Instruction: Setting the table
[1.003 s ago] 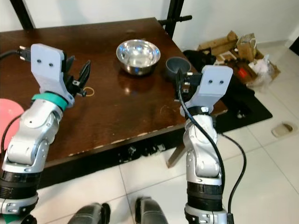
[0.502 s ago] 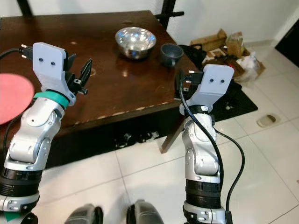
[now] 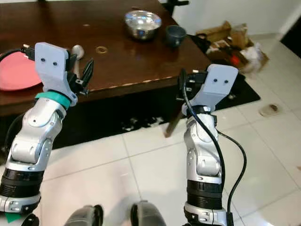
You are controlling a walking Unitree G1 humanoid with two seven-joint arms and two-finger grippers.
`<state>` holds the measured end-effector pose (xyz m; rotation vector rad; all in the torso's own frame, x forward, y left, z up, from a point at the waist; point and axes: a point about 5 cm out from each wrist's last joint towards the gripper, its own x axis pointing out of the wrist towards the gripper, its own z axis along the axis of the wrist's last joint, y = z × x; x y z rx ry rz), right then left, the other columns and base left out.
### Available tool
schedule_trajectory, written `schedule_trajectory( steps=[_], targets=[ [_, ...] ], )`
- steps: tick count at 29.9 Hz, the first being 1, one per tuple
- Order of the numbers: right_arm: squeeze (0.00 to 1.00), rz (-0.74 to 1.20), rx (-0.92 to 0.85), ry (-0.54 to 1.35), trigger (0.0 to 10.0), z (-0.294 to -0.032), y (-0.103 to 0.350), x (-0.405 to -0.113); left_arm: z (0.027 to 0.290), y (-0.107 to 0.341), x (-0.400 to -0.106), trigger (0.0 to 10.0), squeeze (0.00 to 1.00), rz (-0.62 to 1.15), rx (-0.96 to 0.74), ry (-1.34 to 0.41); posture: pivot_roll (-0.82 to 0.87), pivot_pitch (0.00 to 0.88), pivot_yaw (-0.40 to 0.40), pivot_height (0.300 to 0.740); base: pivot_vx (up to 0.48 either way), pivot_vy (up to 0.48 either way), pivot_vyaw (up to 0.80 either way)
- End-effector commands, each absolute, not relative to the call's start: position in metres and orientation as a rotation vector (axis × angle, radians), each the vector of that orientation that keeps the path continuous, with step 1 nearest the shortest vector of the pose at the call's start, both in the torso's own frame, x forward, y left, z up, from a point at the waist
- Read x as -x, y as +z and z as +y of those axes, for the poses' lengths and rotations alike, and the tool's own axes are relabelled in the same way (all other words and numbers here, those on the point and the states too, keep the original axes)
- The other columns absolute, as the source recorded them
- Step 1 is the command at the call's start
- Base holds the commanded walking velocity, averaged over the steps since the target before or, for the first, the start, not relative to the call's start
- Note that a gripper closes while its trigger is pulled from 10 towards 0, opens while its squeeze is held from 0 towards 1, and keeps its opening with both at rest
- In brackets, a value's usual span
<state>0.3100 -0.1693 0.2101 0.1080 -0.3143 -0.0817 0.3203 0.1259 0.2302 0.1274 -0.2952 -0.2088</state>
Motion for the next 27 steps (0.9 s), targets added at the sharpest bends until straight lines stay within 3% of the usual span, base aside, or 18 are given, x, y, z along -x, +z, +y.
schedule_trajectory(
  steps=[1, 6, 27],
  targets=[
    [0.00, -0.294, -0.114, -0.097, 10.0, -0.1754, 0.2049, -0.3095, 0.1218, 0.2260, -0.3205, 10.0, 0.00, -0.286, -0.128, -0.220, 0.01, 0.000, -0.011, 0.740, -0.281, 0.000, 0.00],
    [0.00, -0.296, -0.127, -0.087, 10.0, -0.1752, 0.2051, -0.3101, 0.1211, 0.2254, -0.3213, 10.0, 0.00, -0.285, -0.131, -0.219, 0.01, 0.000, -0.010, 0.740, -0.208, 0.000, 0.21],
    [0.00, -0.294, -0.169, -0.067, 10.0, -0.1755, 0.2049, -0.3115, 0.1118, 0.2175, -0.3227, 10.0, 0.00, -0.233, -0.173, -0.242, 0.01, 0.000, -0.013, 0.740, 0.000, 0.000, 0.80]
  ],
)
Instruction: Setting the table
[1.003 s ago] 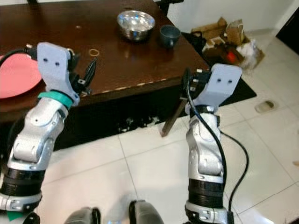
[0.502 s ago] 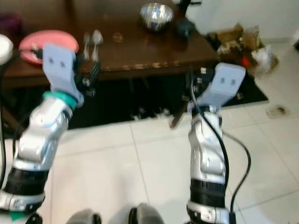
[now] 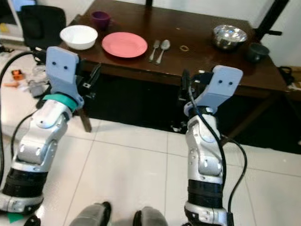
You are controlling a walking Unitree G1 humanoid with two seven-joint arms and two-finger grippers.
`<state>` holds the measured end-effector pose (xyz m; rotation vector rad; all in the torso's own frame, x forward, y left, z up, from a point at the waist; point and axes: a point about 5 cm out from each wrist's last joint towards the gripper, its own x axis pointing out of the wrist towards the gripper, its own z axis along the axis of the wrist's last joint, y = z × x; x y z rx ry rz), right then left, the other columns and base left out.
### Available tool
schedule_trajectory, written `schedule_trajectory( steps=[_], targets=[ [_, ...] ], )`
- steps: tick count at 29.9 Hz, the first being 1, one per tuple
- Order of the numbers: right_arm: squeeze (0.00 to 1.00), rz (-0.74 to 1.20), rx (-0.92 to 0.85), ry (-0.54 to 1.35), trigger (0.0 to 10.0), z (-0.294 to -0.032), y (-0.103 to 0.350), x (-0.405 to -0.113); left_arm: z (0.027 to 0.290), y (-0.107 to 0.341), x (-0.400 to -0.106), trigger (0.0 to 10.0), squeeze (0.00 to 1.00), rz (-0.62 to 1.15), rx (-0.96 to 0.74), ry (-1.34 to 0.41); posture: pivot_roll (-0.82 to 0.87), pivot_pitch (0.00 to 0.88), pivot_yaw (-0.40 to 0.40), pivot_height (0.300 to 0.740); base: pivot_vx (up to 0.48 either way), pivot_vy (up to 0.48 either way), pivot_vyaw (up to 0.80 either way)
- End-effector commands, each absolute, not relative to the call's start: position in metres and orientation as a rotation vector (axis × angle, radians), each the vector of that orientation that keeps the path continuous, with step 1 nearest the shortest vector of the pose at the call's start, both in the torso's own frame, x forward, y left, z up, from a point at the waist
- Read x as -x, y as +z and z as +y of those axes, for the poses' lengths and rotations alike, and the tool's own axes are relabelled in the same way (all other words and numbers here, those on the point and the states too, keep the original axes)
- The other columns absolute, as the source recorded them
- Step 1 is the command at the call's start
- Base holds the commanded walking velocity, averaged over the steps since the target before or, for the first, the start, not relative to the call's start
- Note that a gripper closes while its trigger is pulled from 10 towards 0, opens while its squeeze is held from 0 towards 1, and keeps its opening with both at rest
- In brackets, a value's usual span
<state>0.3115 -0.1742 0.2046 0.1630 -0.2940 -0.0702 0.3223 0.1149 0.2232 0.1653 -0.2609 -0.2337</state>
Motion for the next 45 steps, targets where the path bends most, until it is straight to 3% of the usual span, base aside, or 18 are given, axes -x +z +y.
schedule_trajectory(
  steps=[1, 20, 26, 28, 31, 33, 40, 43, 45],
  targets=[
    [0.00, -0.296, -0.172, -0.055, 10.0, -0.174, 0.205, -0.311, 0.111, 0.216, -0.323, 10.0, 0.00, -0.228, -0.176, -0.242, 0.01, 0.000, -0.007, 0.740, 0.000, 0.000, 0.79],
    [0.00, -0.330, -0.260, 0.159, 10.0, -0.149, 0.210, -0.306, 0.112, 0.214, -0.326, 10.0, 0.00, -0.211, -0.218, -0.219, 0.02, 0.000, 0.001, 0.740, 0.000, 0.000, 0.79],
    [0.00, -0.330, -0.288, 0.182, 10.0, -0.145, 0.208, -0.304, 0.134, 0.205, -0.325, 10.0, 0.00, -0.176, -0.268, -0.145, 0.03, 0.000, -0.003, 0.740, 0.000, 0.000, 0.79],
    [0.00, -0.294, -0.271, 0.155, 10.0, -0.148, 0.199, -0.306, 0.157, 0.194, -0.322, 10.0, 0.00, -0.132, -0.292, -0.061, 0.05, 0.000, -0.007, 0.740, 0.000, 0.000, 0.79],
    [0.00, -0.260, -0.243, 0.123, 10.0, -0.151, 0.191, -0.307, 0.170, 0.187, -0.320, 10.0, 0.00, -0.096, -0.297, -0.006, 0.05, 0.000, -0.009, 0.740, 0.000, 0.000, 0.79],
    [0.00, -0.168, -0.154, 0.045, 10.0, -0.161, 0.166, -0.313, 0.208, 0.161, -0.308, 10.0, 0.00, 0.011, -0.304, 0.146, 0.06, 0.000, -0.027, 0.740, 0.000, 0.000, 0.79],
    [0.00, -0.052, -0.074, 0.015, 10.0, -0.168, 0.132, -0.312, 0.230, 0.122, -0.295, 10.0, 0.00, 0.148, -0.319, 0.220, 0.07, 0.004, -0.042, 0.740, 0.000, 0.000, 0.79],
    [0.00, -0.052, -0.074, 0.015, 10.0, -0.168, 0.132, -0.312, 0.230, 0.122, -0.295, 10.0, 0.00, 0.148, -0.319, 0.220, 0.07, 0.004, -0.042, 0.740, 0.000, 0.000, 0.79],
    [0.00, 0.050, -0.019, 0.009, 10.0, -0.168, 0.106, -0.309, 0.222, 0.104, -0.294, 10.0, 0.00, 0.202, -0.306, 0.157, 0.07, 0.007, -0.052, 0.740, 0.000, 0.000, 0.79]
  ],
)
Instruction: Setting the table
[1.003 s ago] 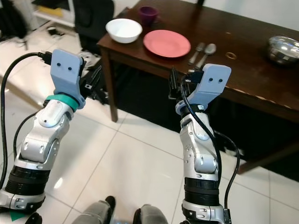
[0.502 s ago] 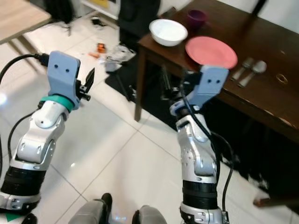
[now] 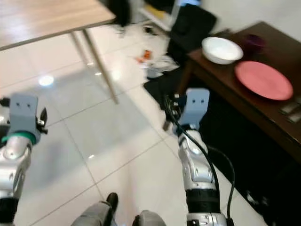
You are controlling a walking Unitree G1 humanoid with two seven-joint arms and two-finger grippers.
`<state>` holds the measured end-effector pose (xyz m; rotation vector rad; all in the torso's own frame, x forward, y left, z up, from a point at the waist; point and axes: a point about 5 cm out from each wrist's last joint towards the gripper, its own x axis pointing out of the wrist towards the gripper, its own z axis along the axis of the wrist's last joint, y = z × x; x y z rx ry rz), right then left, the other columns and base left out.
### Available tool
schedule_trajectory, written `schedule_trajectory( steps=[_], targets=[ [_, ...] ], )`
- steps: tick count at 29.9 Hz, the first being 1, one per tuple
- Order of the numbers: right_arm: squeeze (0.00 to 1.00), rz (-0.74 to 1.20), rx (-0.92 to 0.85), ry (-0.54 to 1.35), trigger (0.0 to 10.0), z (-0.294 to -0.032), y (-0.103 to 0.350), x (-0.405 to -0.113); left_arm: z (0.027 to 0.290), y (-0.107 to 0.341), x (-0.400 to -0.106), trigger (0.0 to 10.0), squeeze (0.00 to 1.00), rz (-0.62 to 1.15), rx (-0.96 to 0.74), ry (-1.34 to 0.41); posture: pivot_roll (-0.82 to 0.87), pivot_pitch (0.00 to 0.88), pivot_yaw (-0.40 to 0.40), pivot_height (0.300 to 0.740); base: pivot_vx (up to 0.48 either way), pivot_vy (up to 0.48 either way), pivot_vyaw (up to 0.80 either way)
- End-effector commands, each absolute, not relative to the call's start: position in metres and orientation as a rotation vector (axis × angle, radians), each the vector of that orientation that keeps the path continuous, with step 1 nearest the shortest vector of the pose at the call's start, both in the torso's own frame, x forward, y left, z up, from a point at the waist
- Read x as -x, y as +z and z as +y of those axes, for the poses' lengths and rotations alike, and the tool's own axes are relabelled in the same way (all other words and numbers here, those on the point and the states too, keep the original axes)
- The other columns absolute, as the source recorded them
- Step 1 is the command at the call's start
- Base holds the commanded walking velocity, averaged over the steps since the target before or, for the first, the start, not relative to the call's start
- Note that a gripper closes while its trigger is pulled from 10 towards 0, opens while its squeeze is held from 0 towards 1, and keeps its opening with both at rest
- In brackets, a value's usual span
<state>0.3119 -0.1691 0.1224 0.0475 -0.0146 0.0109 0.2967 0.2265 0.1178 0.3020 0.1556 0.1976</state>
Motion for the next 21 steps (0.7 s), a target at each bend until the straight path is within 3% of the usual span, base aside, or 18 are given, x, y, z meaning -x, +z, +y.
schedule_trajectory(
  steps=[1, 7, 14, 21],
  targets=[
    [0.00, 0.104, 0.007, 0.011, 10.0, -0.167, 0.093, -0.306, 0.216, 0.096, -0.294, 10.0, 0.00, 0.228, -0.294, 0.122, 0.06, 0.007, -0.053, 0.740, 0.000, 0.000, 0.79],
    [0.00, 0.242, 0.127, 0.078, 10.0, -0.164, 0.058, -0.296, 0.195, 0.074, -0.293, 10.0, 0.00, 0.290, -0.280, -0.003, 0.05, 0.010, -0.050, 0.740, 0.000, 0.000, 0.79],
    [0.00, 0.318, 0.314, 0.148, 10.0, -0.159, 0.031, -0.285, 0.193, 0.050, -0.285, 10.0, 0.00, 0.330, -0.333, -0.038, 0.04, 0.017, -0.065, 0.740, 0.000, 0.000, 0.79],
    [0.00, 0.309, 0.303, 0.176, 10.0, -0.153, 0.026, -0.281, 0.187, 0.041, -0.286, 10.0, 0.00, 0.320, -0.338, -0.060, 0.03, 0.031, -0.067, 0.740, 0.000, 0.000, 0.79]
  ],
)
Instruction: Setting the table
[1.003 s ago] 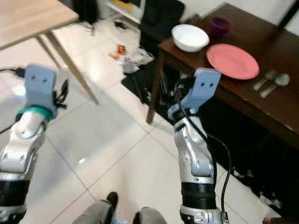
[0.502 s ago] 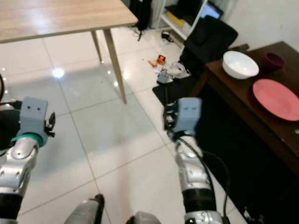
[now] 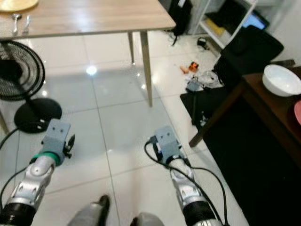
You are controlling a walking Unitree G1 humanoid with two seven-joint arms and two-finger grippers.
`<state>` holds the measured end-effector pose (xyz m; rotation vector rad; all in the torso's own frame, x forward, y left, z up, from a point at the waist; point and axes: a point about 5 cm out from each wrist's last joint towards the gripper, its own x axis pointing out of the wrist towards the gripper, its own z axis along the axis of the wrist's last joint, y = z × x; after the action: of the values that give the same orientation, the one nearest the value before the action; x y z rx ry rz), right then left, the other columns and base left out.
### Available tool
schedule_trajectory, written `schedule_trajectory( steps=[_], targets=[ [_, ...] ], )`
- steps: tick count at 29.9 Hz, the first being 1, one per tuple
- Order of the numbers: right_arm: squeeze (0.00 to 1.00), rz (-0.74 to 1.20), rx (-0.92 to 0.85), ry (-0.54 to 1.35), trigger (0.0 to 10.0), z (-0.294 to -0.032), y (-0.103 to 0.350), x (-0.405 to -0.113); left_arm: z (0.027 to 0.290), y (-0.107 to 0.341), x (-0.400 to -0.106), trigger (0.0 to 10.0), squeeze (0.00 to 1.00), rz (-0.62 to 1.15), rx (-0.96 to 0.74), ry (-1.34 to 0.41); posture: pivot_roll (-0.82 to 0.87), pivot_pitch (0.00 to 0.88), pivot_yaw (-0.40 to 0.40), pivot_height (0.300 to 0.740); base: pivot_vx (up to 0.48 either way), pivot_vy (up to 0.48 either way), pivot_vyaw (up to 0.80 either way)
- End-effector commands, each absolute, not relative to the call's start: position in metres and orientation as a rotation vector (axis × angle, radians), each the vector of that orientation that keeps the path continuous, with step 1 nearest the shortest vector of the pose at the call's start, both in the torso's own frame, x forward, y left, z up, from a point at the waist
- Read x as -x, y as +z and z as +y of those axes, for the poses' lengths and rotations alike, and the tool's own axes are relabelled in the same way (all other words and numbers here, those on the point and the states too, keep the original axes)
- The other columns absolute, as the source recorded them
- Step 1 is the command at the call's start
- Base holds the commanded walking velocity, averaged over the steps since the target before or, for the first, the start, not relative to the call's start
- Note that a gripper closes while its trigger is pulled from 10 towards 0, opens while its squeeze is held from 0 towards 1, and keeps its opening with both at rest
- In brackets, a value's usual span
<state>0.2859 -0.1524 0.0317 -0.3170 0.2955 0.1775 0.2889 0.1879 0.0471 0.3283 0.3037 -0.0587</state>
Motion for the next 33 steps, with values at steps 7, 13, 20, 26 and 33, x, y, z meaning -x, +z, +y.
schedule_trajectory(
  steps=[7, 13, 20, 26, 33],
  targets=[
    [0.00, 0.287, 0.279, 0.113, 10.0, -0.152, 0.022, -0.275, 0.177, 0.045, -0.292, 10.0, 0.00, 0.274, -0.373, -0.129, 0.02, 0.029, -0.044, 0.740, 0.000, 0.000, 0.79],
    [0.00, 0.249, 0.205, 0.053, 10.0, -0.151, 0.029, -0.280, 0.181, 0.049, -0.296, 10.0, 0.00, 0.249, -0.353, -0.107, 0.04, 0.034, -0.052, 0.740, 0.000, 0.000, 0.79],
    [0.00, 0.166, 0.125, -0.068, 10.0, -0.175, 0.050, -0.294, 0.184, 0.056, -0.302, 10.0, 0.00, 0.210, -0.309, -0.087, 0.04, 0.028, -0.045, 0.740, 0.000, 0.000, 0.79],
    [0.00, 0.106, 0.126, -0.114, 10.0, -0.196, 0.060, -0.291, 0.173, 0.077, -0.322, 10.0, 0.00, 0.140, -0.306, -0.135, 0.02, 0.021, -0.026, 0.740, 0.000, 0.000, 0.79],
    [0.00, -0.052, 0.008, -0.108, 10.0, -0.185, 0.092, -0.298, 0.162, 0.098, -0.335, 10.0, 0.00, 0.053, -0.242, -0.097, 0.01, 0.018, -0.031, 0.740, 0.215, 0.000, 0.11]
  ],
)
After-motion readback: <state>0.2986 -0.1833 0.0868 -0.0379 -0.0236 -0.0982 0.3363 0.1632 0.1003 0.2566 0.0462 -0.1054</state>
